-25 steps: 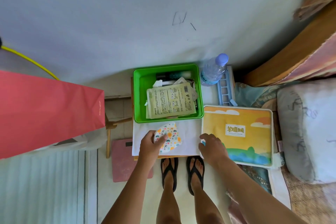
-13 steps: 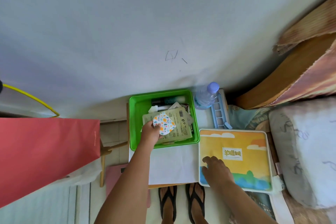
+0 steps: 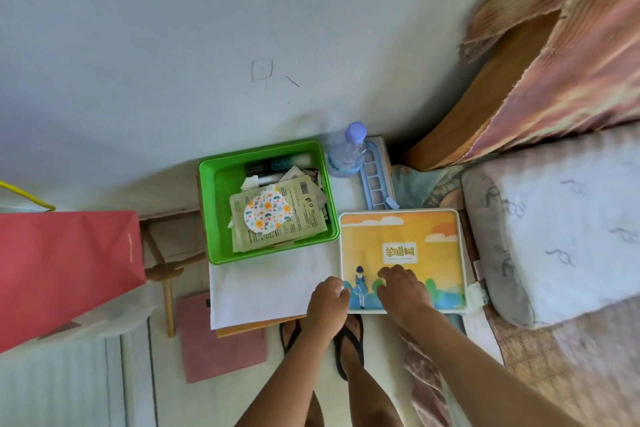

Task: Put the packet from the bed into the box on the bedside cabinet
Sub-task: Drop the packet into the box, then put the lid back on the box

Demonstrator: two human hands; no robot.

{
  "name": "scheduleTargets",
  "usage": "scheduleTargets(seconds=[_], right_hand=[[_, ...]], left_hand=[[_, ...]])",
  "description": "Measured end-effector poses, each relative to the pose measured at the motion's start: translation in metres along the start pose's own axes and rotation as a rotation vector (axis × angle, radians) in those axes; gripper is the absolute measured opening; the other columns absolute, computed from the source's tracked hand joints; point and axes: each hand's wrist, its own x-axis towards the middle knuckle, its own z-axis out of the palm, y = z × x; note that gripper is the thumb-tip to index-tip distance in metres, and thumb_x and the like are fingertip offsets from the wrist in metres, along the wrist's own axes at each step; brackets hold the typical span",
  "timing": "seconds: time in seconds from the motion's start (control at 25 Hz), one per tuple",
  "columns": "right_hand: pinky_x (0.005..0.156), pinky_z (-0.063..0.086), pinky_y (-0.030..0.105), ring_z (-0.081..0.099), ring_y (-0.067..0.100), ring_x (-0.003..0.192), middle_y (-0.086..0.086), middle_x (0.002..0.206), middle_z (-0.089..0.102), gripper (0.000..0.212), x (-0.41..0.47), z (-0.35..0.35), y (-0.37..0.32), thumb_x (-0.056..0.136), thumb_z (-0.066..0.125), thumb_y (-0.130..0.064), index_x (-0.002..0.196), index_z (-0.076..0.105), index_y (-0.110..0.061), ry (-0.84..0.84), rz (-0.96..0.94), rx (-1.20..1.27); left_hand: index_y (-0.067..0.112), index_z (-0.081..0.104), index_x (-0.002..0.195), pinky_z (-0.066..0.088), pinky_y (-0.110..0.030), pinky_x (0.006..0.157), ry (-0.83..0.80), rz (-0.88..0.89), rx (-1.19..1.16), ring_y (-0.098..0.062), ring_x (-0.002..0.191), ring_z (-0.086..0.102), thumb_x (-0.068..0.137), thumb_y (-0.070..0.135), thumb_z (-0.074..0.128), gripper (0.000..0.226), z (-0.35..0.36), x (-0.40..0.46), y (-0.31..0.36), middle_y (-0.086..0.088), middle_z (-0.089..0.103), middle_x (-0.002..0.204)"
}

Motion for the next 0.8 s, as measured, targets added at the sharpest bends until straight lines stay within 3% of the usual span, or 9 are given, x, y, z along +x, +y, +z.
scheduleTargets(seconds=[0.08,0.2,0.32,0.52,0.64,0.72,0.8], right_hand=[[0.101,0.04,0.036,0.043,0.024,0.124,0.007,0.135,0.048,0.038,0.003,0.003,0.011,0.095,0.036,-0.018,0.131,0.046,-0.017,-0.005,0.01,0.014],[0.105,0.037,0.036,0.04,0.025,0.13,0.007,0.143,0.042,0.045,0.008,0.013,0.024,0.094,0.037,-0.017,0.139,0.038,-0.019,-0.045,-0.019,0.058],[0.116,0.025,0.038,0.019,0.021,0.145,0.001,0.159,0.016,0.058,0.013,0.027,0.035,0.095,0.039,-0.018,0.149,0.019,-0.026,-0.127,-0.097,0.031],[0.119,0.015,0.047,-0.007,0.026,0.147,0.001,0.159,-0.017,0.074,0.011,0.046,0.04,0.095,0.042,-0.019,0.149,-0.006,-0.032,-0.238,-0.145,-0.062],[0.118,0.019,0.045,0.001,0.024,0.148,0.001,0.16,-0.012,0.071,0.008,0.049,0.045,0.095,0.042,-0.019,0.149,-0.001,-0.033,-0.151,-0.154,-0.016],[0.115,0.027,0.042,0.018,0.022,0.145,0.001,0.161,0.004,0.063,0.004,0.044,0.054,0.096,0.041,-0.019,0.149,0.01,-0.03,0.015,-0.14,0.046],[0.112,0.03,0.042,0.024,0.024,0.142,0.004,0.159,0.016,0.058,0.001,0.035,0.069,0.096,0.043,-0.021,0.148,0.018,-0.027,0.195,-0.058,0.119]], left_hand=[[-0.004,0.05,0.119,0.043,-0.039,0.095,0.049,-0.126,-0.115,-0.034,0.114,0.052,0.092,0.017,0.046,0.035,0.017,0.009,0.001,-0.026,0.054,0.124],[0.001,0.043,0.13,0.042,-0.038,0.099,0.142,-0.222,-0.244,-0.032,0.119,0.049,0.09,0.016,0.053,0.044,0.034,0.023,0.001,-0.021,0.046,0.132],[0.002,0.049,0.125,0.045,-0.038,0.096,0.255,-0.266,-0.284,-0.034,0.113,0.053,0.087,0.011,0.057,0.04,0.046,0.034,-0.002,-0.02,0.046,0.128],[0.001,0.057,0.106,0.052,-0.039,0.081,0.298,-0.225,-0.383,-0.029,0.09,0.061,0.084,0.009,0.061,0.024,0.056,0.04,-0.007,-0.019,0.062,0.107],[0.003,0.059,0.102,0.049,-0.037,0.078,0.304,-0.187,-0.345,-0.028,0.087,0.06,0.086,0.015,0.061,0.02,0.058,0.041,-0.01,-0.014,0.066,0.097],[0.004,0.061,0.098,0.046,-0.033,0.074,0.314,-0.146,-0.33,-0.026,0.083,0.059,0.088,0.016,0.059,0.017,0.056,0.041,-0.012,-0.012,0.066,0.092],[0.004,0.061,0.099,0.048,-0.036,0.077,0.295,-0.103,-0.334,-0.027,0.083,0.06,0.089,0.015,0.058,0.015,0.053,0.038,-0.015,-0.011,0.066,0.09]])
